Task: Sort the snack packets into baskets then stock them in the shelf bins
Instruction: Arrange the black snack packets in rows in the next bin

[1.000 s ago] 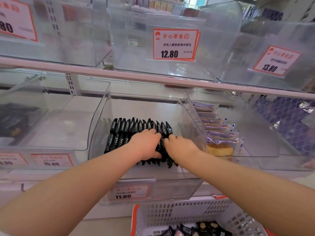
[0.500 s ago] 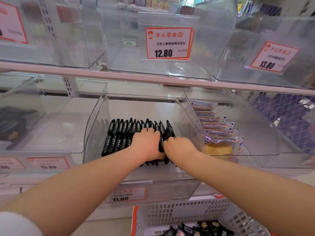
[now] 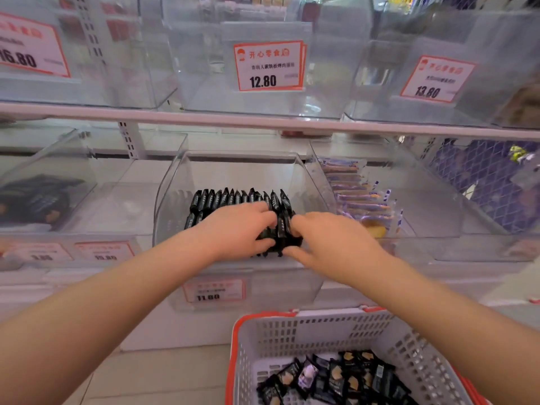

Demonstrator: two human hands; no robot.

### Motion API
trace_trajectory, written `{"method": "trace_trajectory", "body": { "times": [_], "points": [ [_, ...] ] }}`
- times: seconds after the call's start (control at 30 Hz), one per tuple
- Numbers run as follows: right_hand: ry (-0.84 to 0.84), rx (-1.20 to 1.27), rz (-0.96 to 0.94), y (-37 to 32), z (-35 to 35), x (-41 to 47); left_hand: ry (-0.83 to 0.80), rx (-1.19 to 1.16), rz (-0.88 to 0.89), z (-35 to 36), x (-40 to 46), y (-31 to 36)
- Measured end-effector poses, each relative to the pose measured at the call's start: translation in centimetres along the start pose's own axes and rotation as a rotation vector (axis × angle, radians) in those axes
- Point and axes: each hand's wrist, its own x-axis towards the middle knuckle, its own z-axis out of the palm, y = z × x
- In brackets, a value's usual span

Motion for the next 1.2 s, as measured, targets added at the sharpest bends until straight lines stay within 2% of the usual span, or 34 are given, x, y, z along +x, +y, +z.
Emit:
{"method": "trace_trajectory", "body": {
  "times": [0.1,0.17,0.27,0.4,0.67,0.8,0.9,1.07,1.2],
  "points": [
    [0.085,0.217,0.054,1.3,-0.1,-5.7,0.192,-0.074,0.104,-0.3,-2.3,3.5],
    [0.017,0.312,0.117,2.5,2.0,-8.4,0.186,-0.129,0.170,0.7,-3.3,6.3],
    [-0.223,0.256,0.145,4.9,7.1,-10.4,-0.044,-0.087,0.239,4.9,-3.1,10.5],
    [-0.546,0.168,0.143,9.3,13.6,-12.9,-0.340,-0.037,0.227,12.4,-1.4,15.0],
    [-0.861,0.177,0.129,15.8,25.7,-21.2,-0.684,-0.219,0.141,27.1,1.1,20.6],
    [-0.950,0.238,0.122,16.3,32.4,-24.9,-0.797,-0.280,0.101,33.1,1.1,23.2],
    [-0.998,0.220,0.035,16.2,35.8,-26.7,-0.854,-0.312,0.063,36.8,0.5,25.1],
    [-0.930,0.111,-0.111,16.4,38.2,-27.4,-0.794,-0.362,-0.047,41.4,-0.4,27.4],
    [-0.907,0.074,-0.148,16.7,38.1,-27.1,-0.733,-0.323,-0.055,44.1,-0.3,28.3]
  ]
}}
